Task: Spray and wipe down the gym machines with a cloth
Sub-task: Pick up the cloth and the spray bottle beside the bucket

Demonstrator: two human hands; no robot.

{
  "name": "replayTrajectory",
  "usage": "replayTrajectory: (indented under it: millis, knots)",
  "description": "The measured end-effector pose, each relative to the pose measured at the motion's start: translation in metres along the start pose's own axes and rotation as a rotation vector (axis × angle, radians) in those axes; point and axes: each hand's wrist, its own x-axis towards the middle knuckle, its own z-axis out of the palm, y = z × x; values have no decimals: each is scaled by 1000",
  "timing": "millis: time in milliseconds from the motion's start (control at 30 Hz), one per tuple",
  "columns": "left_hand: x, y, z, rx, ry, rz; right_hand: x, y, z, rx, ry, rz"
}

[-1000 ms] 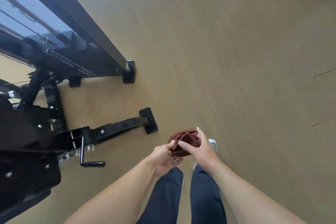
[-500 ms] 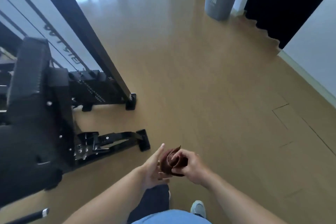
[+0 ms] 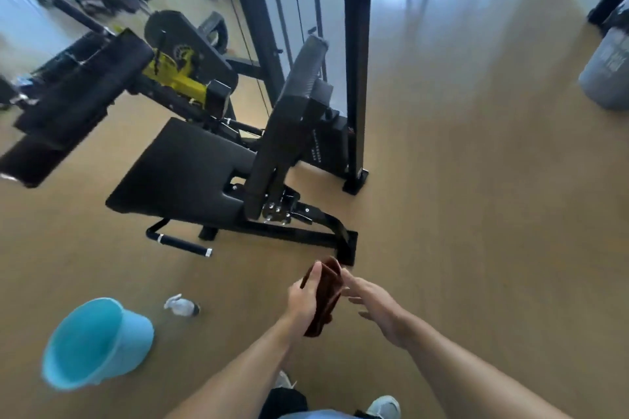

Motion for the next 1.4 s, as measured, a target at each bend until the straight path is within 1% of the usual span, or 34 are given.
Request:
replayTrajectory:
  millis: [67, 167, 333, 433, 500, 567, 633, 667, 767, 867, 900, 967, 1033, 1100, 1233, 1400]
  knots:
    - [-8, 0, -18, 5, 16, 56, 7, -12, 27, -12, -51, -33]
    - [-16, -7, -57, 52, 46, 106, 26, -18, 64, -6, -45, -85]
    - [-21, -27, -134, -22, 34, 52, 50, -25, 130, 8, -110, -48]
    - [-18, -48, -180, -106, 8, 49, 63, -27, 179, -77, -19, -96]
    - [-13, -60, -209, -147, 23, 44, 73, -28, 213, -125, 23, -116]
    - [-2, -70, -246, -204, 73, 16, 84, -29, 252, -195, 45, -133]
    - [12, -75, -291, -273, 161, 8, 94, -30, 295, -225, 65, -140]
    - [19, -75, -313, -273, 205, 16, 99, -31, 317, -207, 77, -138]
    - [24, -70, -364, -173, 266, 50, 110, -34, 368, -124, 103, -131]
    - [23, -60, -402, -184, 370, 39, 124, -47, 412, -29, 88, -118]
    - [25, -56, -414, -217, 361, 25, 131, -53, 427, 6, 77, -106]
    - [29, -49, -432, -293, 282, 21, 143, -66, 449, 77, 59, -83]
    - [35, -45, -453, -246, 254, 51, 156, -76, 470, 100, 46, -78]
    - [41, -44, -473, -126, 271, 56, 167, -84, 483, 40, 56, -102]
    - [69, -54, -513, -87, 424, 12, 193, -96, 506, -164, 185, -233]
    - [86, -25, -548, -80, 562, 23, 227, -110, 541, -338, 157, -327]
